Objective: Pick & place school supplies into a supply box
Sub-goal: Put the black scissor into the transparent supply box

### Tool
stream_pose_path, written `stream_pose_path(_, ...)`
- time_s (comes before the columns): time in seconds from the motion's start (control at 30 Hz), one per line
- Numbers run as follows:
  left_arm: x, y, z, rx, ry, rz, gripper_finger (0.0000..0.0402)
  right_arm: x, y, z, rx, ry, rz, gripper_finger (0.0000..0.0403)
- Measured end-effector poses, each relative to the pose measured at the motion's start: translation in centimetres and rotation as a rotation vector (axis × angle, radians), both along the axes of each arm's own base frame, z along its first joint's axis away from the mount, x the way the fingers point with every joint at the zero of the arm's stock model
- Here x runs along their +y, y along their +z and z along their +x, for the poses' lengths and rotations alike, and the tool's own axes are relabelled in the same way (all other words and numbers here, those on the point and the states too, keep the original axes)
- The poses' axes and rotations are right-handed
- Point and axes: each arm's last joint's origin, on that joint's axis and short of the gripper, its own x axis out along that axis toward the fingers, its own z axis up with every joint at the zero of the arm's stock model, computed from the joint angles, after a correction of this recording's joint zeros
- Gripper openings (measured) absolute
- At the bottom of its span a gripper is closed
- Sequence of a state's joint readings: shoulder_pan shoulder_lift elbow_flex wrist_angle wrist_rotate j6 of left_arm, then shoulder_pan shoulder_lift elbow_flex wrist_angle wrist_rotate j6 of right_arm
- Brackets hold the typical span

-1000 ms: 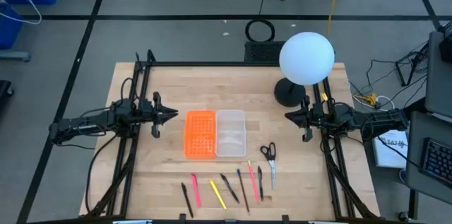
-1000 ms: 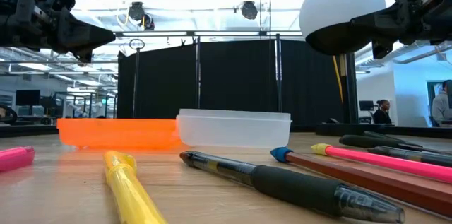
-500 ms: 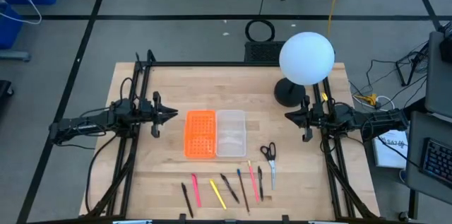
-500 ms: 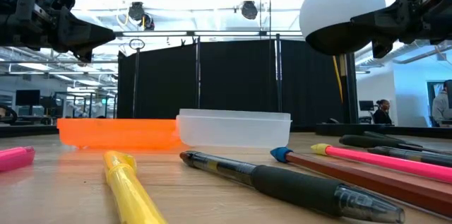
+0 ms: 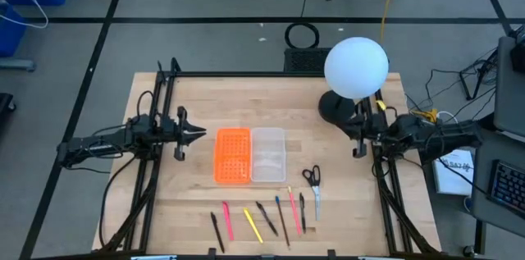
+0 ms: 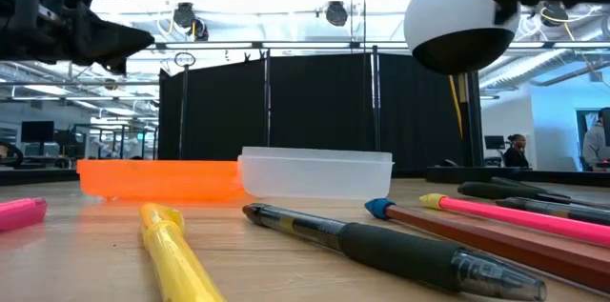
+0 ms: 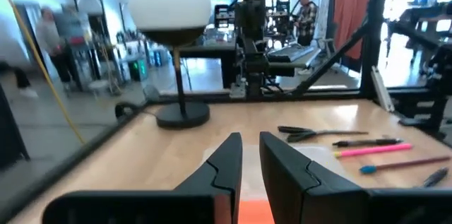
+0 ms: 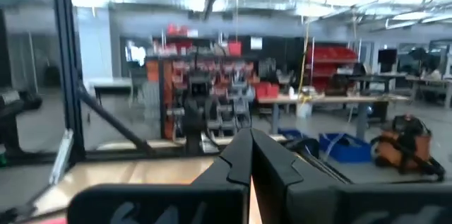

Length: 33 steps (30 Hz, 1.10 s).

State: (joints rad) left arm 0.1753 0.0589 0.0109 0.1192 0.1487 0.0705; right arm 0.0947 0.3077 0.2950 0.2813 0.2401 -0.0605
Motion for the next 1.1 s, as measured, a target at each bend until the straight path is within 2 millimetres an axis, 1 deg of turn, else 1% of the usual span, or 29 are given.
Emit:
stream_pose_path(0.03, 0.0, 0.2, 0.0, -0.024, 0.004, 0.044, 0.0058, 0.1, 0.9, 0.7, 0.033, -0.010, -0.010, 0.0000)
stream_pose_path(0.13, 0.0, 1.2, -0.2, -0.116, 0.029, 0.141, 0.0058, 0.4, 4.5, 3.1, 0.135, -0.112, -0.037, 0.0000)
stream_pose_path(0.2, 0.0, 1.6, -0.3, -0.163, 0.035, 0.153, 0.0058, 1.0, 6.7, 5.2, 0.234, -0.174, -0.064, 0.0000)
stream_pose_path(0.27, 0.0, 1.9, -0.3, -0.189, 0.034, 0.142, 0.0058, 1.8, 9.1, 7.5, 0.323, -0.209, -0.091, 0.0000)
stream_pose_path(0.3, 0.0, 1.9, -0.3, -0.190, 0.034, 0.133, 0.0058, 2.4, 10.0, 8.7, 0.375, -0.221, -0.108, 0.0000)
stream_pose_path(0.37, 0.0, 1.8, -0.3, -0.186, 0.035, 0.137, 0.0058, 3.7, 11.5, 11.1, 0.478, -0.261, -0.146, 0.0000)
stream_pose_path(0.43, 0.0, 1.8, -0.3, -0.187, 0.036, 0.136, 0.0058, 5.0, 13.1, 13.3, 0.544, -0.319, -0.175, 0.0000)
stream_pose_path(0.5, 0.0, 1.8, -0.3, -0.187, 0.033, 0.122, 0.0058, 6.3, 14.2, 15.1, 0.609, -0.376, -0.204, 0.0000)
stream_pose_path(0.57, 0.0, 1.8, -0.3, -0.187, 0.028, 0.092, 0.0058, 7.6, 15.1, 16.8, 0.642, -0.388, -0.195, 0.0000)
stream_pose_path(0.67, 0.0, 1.7, -0.3, -0.173, 0.018, 0.029, 0.0058, 9.2, 15.9, 18.7, 0.658, -0.379, -0.133, 0.0000)
stream_pose_path(0.73, 0.0, 1.6, -0.2, -0.167, 0.015, 0.007, 0.0058, 10.0, 16.0, 19.4, 0.660, -0.378, -0.067, 0.0000)
stream_pose_path(0.8, 0.0, 1.6, -0.2, -0.166, 0.013, -0.004, 0.0058, 10.7, 15.7, 19.8, 0.672, -0.369, 0.015, 0.0000)
stream_pose_path(0.9, 0.0, 1.6, -0.2, -0.168, 0.009, -0.030, 0.0058, 11.4, 14.8, 19.8, 0.716, -0.323, 0.183, 0.0000)
stream_pose_path(0.97, 0.0, 1.6, -0.2, -0.168, 0.006, -0.048, 0.0058, 11.6, 14.1, 19.9, 0.760, -0.282, 0.329, 0.0000)
stream_pose_path(1.03, 0.0, 1.6, -0.2, -0.164, 0.005, -0.056, 0.0058, 11.8, 13.3, 19.8, 0.842, -0.252, 0.460, 0.0000)
stream_pose_path(1.1, 0.0, 1.5, -0.2, -0.161, 0.005, -0.057, 0.0058, 11.9, 12.1, 20.0, 0.933, -0.263, 0.536, 0.0000)
